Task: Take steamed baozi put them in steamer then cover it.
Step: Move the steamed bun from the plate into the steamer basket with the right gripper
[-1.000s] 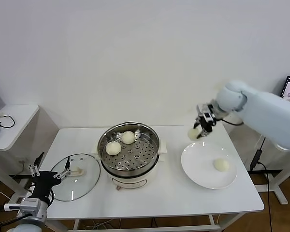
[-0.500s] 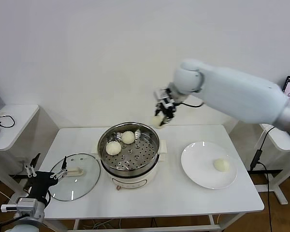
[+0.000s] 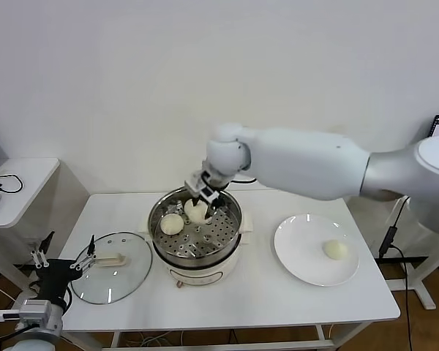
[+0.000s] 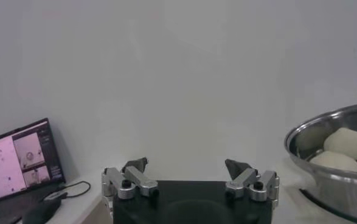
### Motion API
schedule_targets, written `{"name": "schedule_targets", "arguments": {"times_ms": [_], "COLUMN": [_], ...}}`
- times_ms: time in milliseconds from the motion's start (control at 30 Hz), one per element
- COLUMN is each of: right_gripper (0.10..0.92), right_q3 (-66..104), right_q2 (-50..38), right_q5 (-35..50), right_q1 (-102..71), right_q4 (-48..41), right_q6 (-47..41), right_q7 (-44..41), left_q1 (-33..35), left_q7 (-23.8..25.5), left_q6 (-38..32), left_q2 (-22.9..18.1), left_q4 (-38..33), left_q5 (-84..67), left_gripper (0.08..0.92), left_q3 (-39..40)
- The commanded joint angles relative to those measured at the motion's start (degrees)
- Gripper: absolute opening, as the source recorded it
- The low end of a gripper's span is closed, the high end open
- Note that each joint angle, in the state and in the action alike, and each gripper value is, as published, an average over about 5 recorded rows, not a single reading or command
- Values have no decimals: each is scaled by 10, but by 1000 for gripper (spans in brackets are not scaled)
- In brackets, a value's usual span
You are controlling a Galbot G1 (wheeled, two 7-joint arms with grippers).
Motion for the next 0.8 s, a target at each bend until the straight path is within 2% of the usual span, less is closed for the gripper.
{"name": "schedule_targets", "arguments": {"times_ms": [33,800], "right_gripper": [492,495], "right_q3": [-36,-49], "right_q2": [34,38], "right_q5": [-49,-102], "right_q1": [-20,-42], "right_q4": [29,49], "right_q6": [66,111], "right_q7": [24,21], "left_q1": [0,-1], "left_q7": [0,-1], "left_q6": [0,-3], "left_q2": [-1,-5], "left_q4": [1,7], "left_q5": [0,0], "left_gripper": [823,823], "left_q3": [-3,-3]}}
